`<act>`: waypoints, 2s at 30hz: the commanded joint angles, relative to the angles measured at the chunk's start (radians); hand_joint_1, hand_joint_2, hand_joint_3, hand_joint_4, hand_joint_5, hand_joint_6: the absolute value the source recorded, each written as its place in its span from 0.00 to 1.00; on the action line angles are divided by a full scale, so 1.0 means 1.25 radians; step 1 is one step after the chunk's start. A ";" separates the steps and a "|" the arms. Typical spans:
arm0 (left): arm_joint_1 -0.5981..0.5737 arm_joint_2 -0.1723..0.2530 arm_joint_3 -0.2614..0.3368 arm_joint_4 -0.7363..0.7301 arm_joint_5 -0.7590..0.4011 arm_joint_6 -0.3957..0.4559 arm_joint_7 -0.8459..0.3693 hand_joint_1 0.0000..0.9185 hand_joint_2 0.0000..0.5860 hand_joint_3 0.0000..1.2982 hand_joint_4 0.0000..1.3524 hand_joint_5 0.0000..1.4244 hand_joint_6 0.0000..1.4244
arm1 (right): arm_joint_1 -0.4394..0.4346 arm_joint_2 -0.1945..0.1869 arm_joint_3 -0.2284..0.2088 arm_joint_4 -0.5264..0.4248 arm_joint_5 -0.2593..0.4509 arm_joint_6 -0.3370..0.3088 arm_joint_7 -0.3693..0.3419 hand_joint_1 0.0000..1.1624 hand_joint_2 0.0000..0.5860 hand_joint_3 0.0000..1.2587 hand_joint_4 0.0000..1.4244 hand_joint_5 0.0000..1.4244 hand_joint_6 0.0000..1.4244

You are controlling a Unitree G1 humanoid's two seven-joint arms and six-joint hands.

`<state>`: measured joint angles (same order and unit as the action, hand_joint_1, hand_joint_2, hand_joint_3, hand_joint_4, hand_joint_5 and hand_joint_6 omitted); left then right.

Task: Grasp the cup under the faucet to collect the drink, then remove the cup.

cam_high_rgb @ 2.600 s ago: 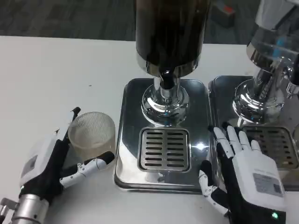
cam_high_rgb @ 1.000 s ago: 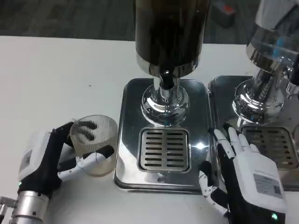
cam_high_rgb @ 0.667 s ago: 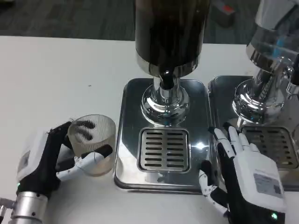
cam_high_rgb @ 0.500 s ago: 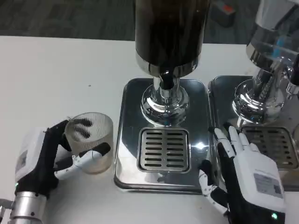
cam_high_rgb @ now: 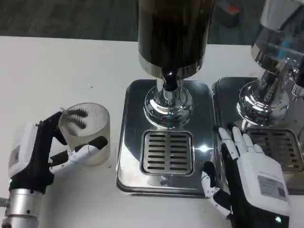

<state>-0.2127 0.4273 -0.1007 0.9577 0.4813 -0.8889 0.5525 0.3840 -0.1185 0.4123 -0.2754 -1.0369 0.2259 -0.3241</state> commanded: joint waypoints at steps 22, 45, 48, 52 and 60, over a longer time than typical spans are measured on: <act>-0.199 -0.053 -0.182 0.098 0.174 -0.021 0.089 0.40 0.18 0.50 0.53 0.66 0.62 | 0.058 0.030 0.003 -0.060 -0.059 0.080 -0.028 0.42 0.96 0.03 0.00 0.00 0.00; -0.246 -0.079 -0.251 0.181 0.189 0.024 0.078 0.32 0.14 0.41 0.44 0.57 0.50 | 0.066 0.047 0.009 -0.057 -0.061 0.084 -0.025 0.41 0.97 0.03 0.00 0.00 0.00; -0.245 -0.084 -0.259 0.180 0.186 0.024 0.077 0.31 0.15 0.41 0.44 0.57 0.49 | 0.063 0.046 0.008 -0.057 -0.059 0.084 -0.023 0.41 0.97 0.03 0.00 0.00 0.00; -0.246 -0.091 -0.269 0.178 0.189 0.024 0.083 0.31 0.16 0.41 0.44 0.57 0.49 | 0.065 0.048 0.007 -0.059 -0.059 0.087 -0.023 0.41 0.97 0.03 0.00 0.00 0.00; -0.251 -0.088 -0.287 0.179 0.189 0.025 0.078 0.30 0.16 0.37 0.40 0.53 0.44 | 0.071 0.052 0.011 -0.062 -0.062 0.090 -0.025 0.40 0.97 0.03 0.00 0.00 0.00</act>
<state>-0.5163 0.3158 -0.4483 1.1734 0.7155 -0.8622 0.6672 0.4666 -0.0572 0.4192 -0.3505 -1.1121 0.3341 -0.3493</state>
